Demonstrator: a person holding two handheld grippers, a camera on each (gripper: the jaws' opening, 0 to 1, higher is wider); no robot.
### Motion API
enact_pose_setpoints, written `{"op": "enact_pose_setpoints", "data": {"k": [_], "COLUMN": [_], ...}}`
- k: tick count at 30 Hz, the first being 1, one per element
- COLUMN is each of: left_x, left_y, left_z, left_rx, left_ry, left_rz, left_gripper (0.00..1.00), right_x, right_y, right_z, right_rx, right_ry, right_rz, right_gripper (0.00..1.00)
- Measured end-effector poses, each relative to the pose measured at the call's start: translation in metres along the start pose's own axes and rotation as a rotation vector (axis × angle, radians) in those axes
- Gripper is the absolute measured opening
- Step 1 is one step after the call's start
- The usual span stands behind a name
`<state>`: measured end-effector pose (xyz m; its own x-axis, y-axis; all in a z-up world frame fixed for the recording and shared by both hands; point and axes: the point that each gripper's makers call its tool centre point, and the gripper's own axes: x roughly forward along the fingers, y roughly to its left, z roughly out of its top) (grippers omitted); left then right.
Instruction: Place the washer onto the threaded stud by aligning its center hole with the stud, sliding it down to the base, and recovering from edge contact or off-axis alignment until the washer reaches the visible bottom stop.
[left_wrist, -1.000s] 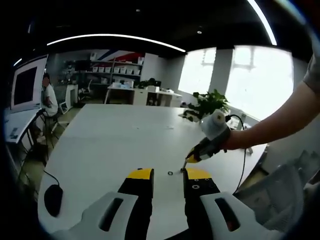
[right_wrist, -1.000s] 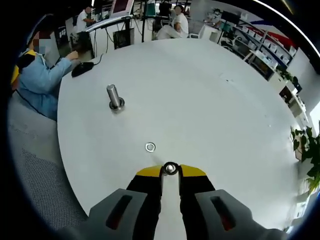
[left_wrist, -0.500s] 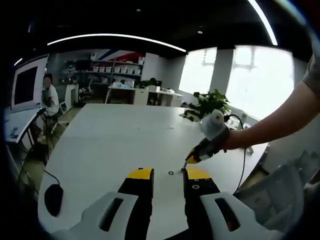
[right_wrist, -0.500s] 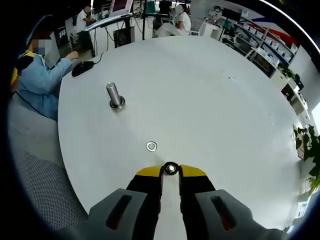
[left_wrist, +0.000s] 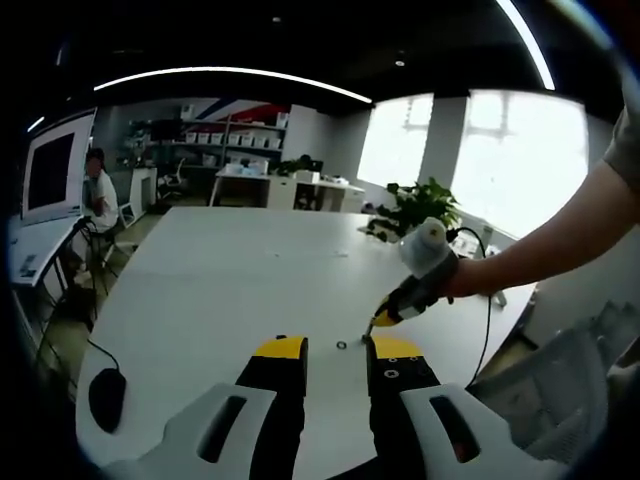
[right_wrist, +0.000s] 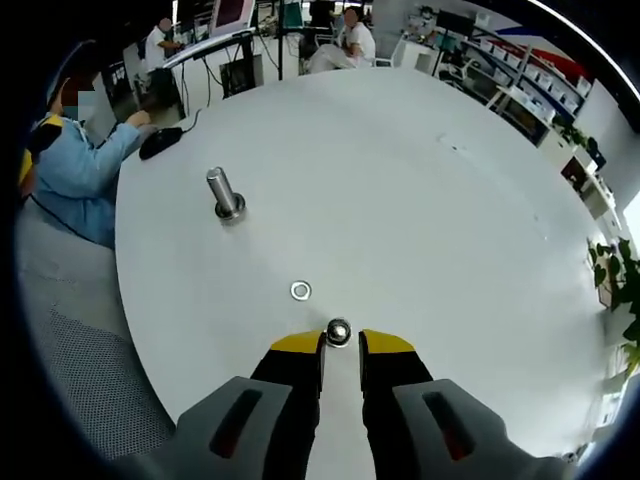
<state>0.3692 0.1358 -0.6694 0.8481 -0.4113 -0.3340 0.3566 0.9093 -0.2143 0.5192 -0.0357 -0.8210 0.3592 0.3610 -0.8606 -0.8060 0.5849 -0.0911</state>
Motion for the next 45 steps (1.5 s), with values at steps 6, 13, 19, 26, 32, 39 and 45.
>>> {"op": "enact_pose_setpoints", "data": {"k": [6,13,19,26,32,39,45], "left_x": [0.001,0.001,0.001,0.0,0.0,0.0,-0.001], "left_y": [-0.001,-0.001,-0.001,-0.002,-0.002,-0.004,-0.005], "left_z": [0.0,-0.001,-0.001,0.0,0.001,0.002,0.003], "left_rx": [0.002,0.004,0.002,0.003,0.004,0.007,0.006], "left_ry": [0.002,0.003,0.002,-0.002,-0.007,-0.011,-0.016], "left_rz": [-0.004,-0.005,-0.008,-0.01,-0.014,-0.021,-0.022], "left_gripper": [0.21,0.21,0.21,0.21,0.21,0.21,0.21], "right_x": [-0.001,-0.002,-0.003,-0.003,-0.004,-0.009,-0.007], "right_y": [0.0,0.0,0.002,0.003,0.005,0.008,0.013], "right_z": [0.0,0.003,0.002,0.002,0.003,-0.002,-0.007], "right_rx": [0.003,0.006,0.01,0.012,0.02,0.032,0.041], "right_ry": [-0.002,-0.017,-0.016,-0.021,-0.023,-0.019,-0.015], "right_rz": [0.002,0.0,0.001,-0.008,-0.011,-0.015,-0.012], "right_gripper": [0.16,0.19,0.19,0.19,0.19,0.19,0.19]}}
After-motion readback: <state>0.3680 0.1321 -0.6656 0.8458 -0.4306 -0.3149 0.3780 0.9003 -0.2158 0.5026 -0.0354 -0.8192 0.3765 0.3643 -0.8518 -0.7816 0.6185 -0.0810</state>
